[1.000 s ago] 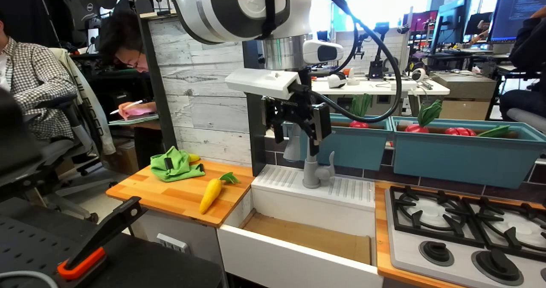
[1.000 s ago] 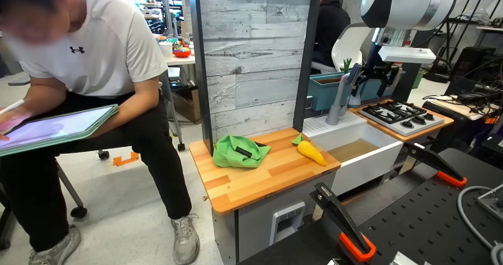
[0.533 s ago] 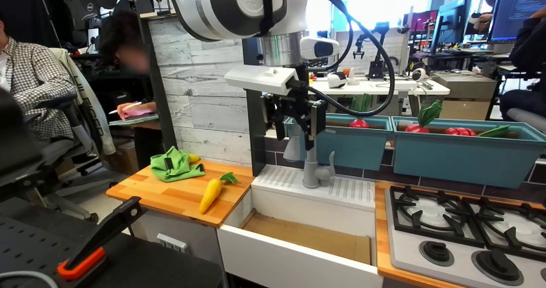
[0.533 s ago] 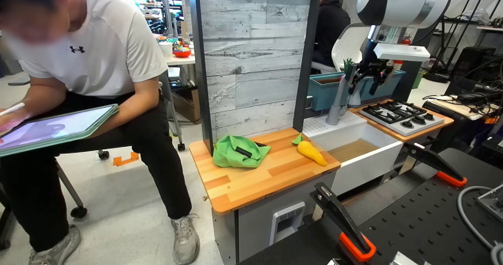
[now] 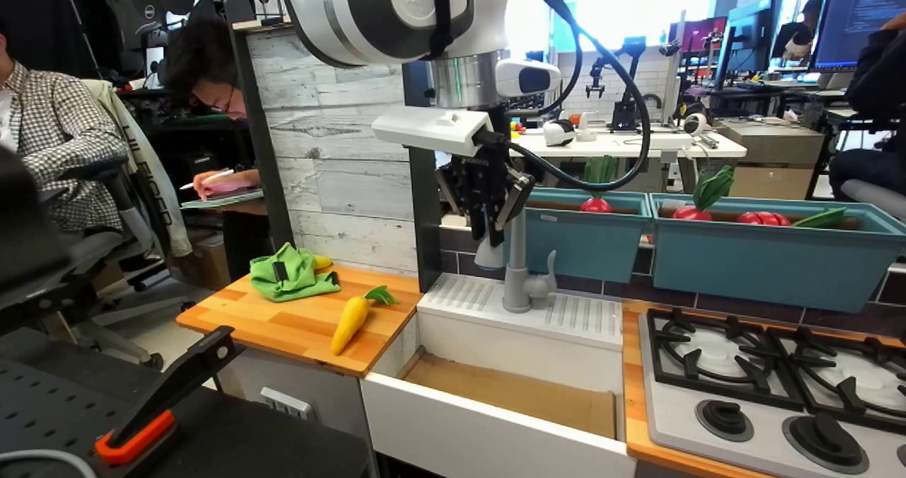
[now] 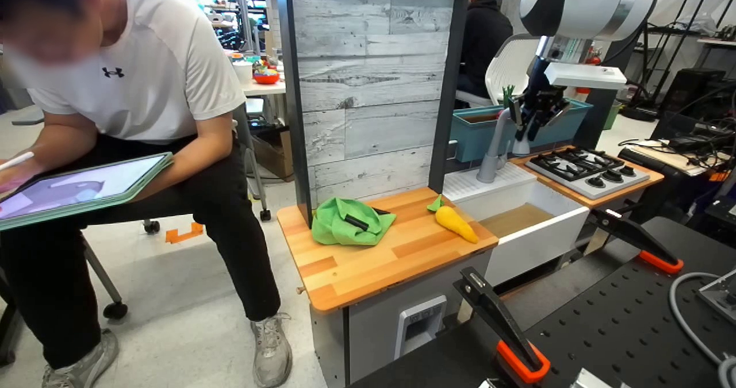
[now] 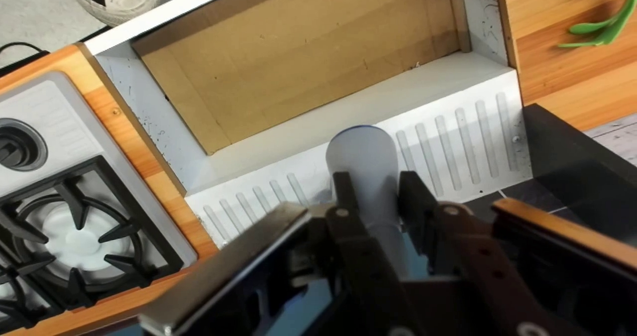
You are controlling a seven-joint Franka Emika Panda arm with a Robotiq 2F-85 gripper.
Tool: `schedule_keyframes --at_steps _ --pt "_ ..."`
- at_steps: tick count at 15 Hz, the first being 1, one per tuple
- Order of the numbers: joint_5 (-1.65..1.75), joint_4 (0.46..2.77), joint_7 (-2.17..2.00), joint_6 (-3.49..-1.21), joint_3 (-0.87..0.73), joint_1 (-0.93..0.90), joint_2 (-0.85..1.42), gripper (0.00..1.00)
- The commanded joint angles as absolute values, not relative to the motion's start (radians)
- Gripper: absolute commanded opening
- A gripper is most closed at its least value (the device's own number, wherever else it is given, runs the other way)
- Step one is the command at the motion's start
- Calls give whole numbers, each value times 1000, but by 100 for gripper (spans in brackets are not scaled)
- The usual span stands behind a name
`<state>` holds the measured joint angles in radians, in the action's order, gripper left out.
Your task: Turn the tap to the left
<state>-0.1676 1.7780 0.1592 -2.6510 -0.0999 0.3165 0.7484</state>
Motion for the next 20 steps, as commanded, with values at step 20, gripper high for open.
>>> schedule_keyframes --at_steps 20 --pt "-270 1659 -95 -2672 -45 295 852 7"
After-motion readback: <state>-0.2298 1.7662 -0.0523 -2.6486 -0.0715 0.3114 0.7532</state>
